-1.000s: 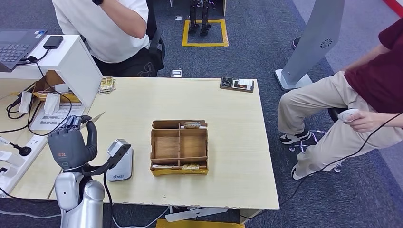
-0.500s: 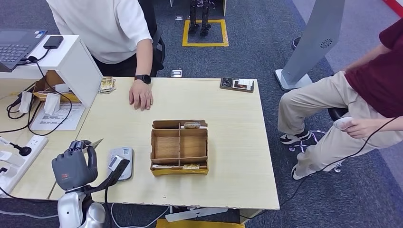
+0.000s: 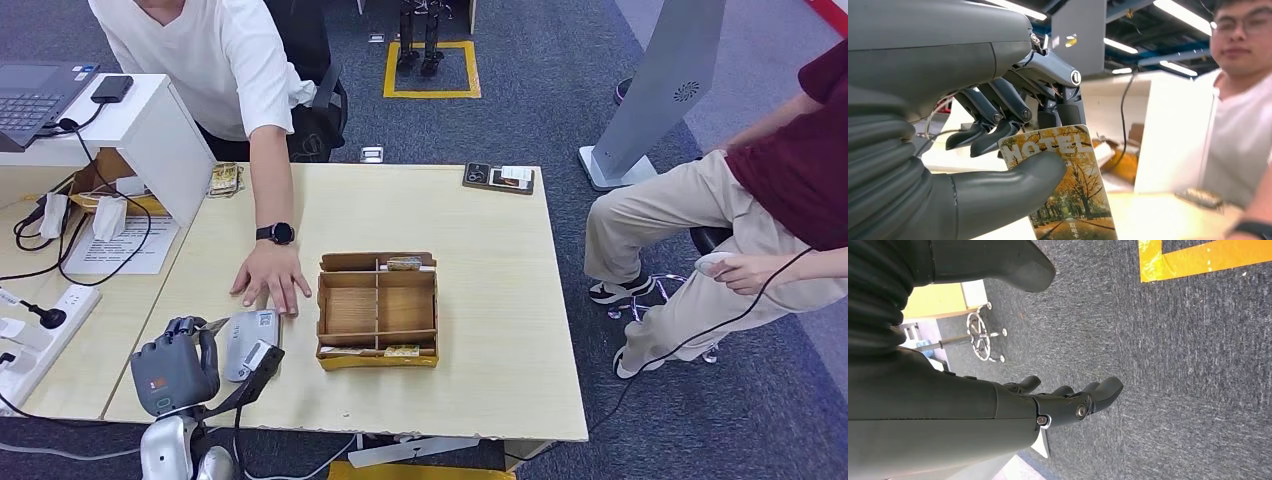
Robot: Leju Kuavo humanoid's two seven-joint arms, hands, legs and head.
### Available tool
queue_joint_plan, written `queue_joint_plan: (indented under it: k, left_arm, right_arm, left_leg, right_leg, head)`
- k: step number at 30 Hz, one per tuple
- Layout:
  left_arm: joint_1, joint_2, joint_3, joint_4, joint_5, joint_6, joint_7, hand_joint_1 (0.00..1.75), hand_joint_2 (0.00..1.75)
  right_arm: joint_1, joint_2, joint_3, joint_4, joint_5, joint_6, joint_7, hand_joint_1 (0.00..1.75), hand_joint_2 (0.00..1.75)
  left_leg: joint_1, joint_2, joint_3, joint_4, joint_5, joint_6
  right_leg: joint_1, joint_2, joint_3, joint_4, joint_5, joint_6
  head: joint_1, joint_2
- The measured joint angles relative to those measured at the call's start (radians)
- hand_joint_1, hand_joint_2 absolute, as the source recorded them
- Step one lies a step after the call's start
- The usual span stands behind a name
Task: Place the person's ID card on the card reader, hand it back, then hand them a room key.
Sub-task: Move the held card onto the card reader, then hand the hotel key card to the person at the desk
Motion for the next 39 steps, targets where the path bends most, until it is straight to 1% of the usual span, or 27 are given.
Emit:
queue_joint_plan:
  k: [5, 11, 15, 23, 26, 29, 32, 36, 39]
  left_arm:
    - [0.002, 0.022, -0.044, 0.038, 0.000, 0.000, 0.017, 1.75, 1.75]
    - [0.001, 0.050, -0.098, 0.078, -0.001, 0.001, 0.073, 1.75, 1.75]
    - [-0.011, 0.080, -0.154, 0.141, 0.001, 0.002, 0.101, 1.75, 1.75]
    - [-0.029, 0.114, -0.233, 0.251, 0.016, 0.004, 0.097, 1.75, 1.75]
    - [-0.042, 0.139, -0.266, 0.288, 0.047, -0.010, 0.078, 1.75, 1.75]
    - [-0.069, 0.159, -0.308, 0.344, 0.055, -0.006, 0.088, 1.75, 1.75]
    - [-0.099, 0.166, -0.340, 0.401, 0.055, 0.001, 0.096, 1.75, 1.75]
    - [-0.112, 0.167, -0.365, 0.466, 0.066, 0.002, 0.096, 1.75, 1.75]
    - [-0.123, 0.170, -0.374, 0.489, 0.068, 0.003, 0.096, 1.75, 1.75]
  right_arm:
    - [0.000, -0.002, 0.000, 0.000, 0.000, 0.000, 0.000, 0.00, 1.75]
    - [0.000, -0.004, 0.000, 0.000, 0.001, 0.000, -0.003, 0.00, 1.75]
    - [-0.001, -0.006, 0.000, 0.000, 0.002, 0.002, -0.006, 0.00, 1.75]
    - [-0.001, -0.012, 0.000, 0.000, 0.010, 0.006, -0.007, 0.00, 1.75]
    - [-0.001, -0.015, 0.000, 0.001, 0.006, 0.008, -0.010, 0.00, 1.75]
    - [-0.001, -0.018, 0.002, 0.002, -0.005, 0.011, -0.014, 0.00, 1.75]
    - [-0.002, -0.019, 0.003, 0.003, -0.007, 0.018, -0.016, 0.00, 1.75]
    - [-0.001, -0.019, 0.004, 0.004, -0.006, 0.021, -0.016, 0.00, 1.75]
    - [-0.001, -0.019, 0.005, 0.004, -0.006, 0.021, -0.015, 0.00, 1.75]
  left_leg:
    - [0.000, 0.000, 0.000, 0.000, 0.000, 0.000]
    - [0.000, 0.000, 0.000, 0.000, 0.000, 0.000]
    - [0.000, 0.000, 0.000, 0.000, 0.000, 0.000]
    - [0.000, 0.000, 0.001, 0.000, 0.000, 0.000]
    - [0.000, -0.001, 0.002, 0.000, 0.000, 0.000]
    - [-0.001, -0.003, 0.004, -0.001, 0.000, 0.000]
    - [-0.001, -0.004, 0.008, -0.002, -0.001, 0.000]
    - [-0.001, -0.004, 0.011, -0.002, 0.000, 0.000]
    - [-0.001, -0.005, 0.012, -0.002, 0.000, 0.000]
  right_leg:
    - [0.000, 0.000, 0.000, 0.000, 0.000, 0.000]
    - [0.000, 0.000, 0.000, 0.000, 0.000, 0.000]
    - [0.000, 0.000, 0.001, 0.000, 0.000, 0.000]
    - [0.000, -0.001, 0.001, 0.000, 0.000, 0.000]
    - [0.000, -0.001, 0.003, 0.000, 0.000, 0.000]
    - [-0.001, -0.004, 0.006, 0.000, -0.001, 0.000]
    - [-0.001, -0.006, 0.011, 0.000, -0.002, 0.000]
    - [-0.001, -0.005, 0.013, 0.000, -0.002, 0.000]
    - [-0.001, -0.006, 0.015, 0.000, -0.002, 0.000]
  head:
    - [0.000, 0.000]
    - [0.000, 0.000]
    - [0.000, 0.000]
    - [0.000, 0.000]
    - [0.000, 0.000]
    - [0.000, 0.000]
    - [0.000, 0.000]
    - [0.000, 0.000]
    - [0.000, 0.000]
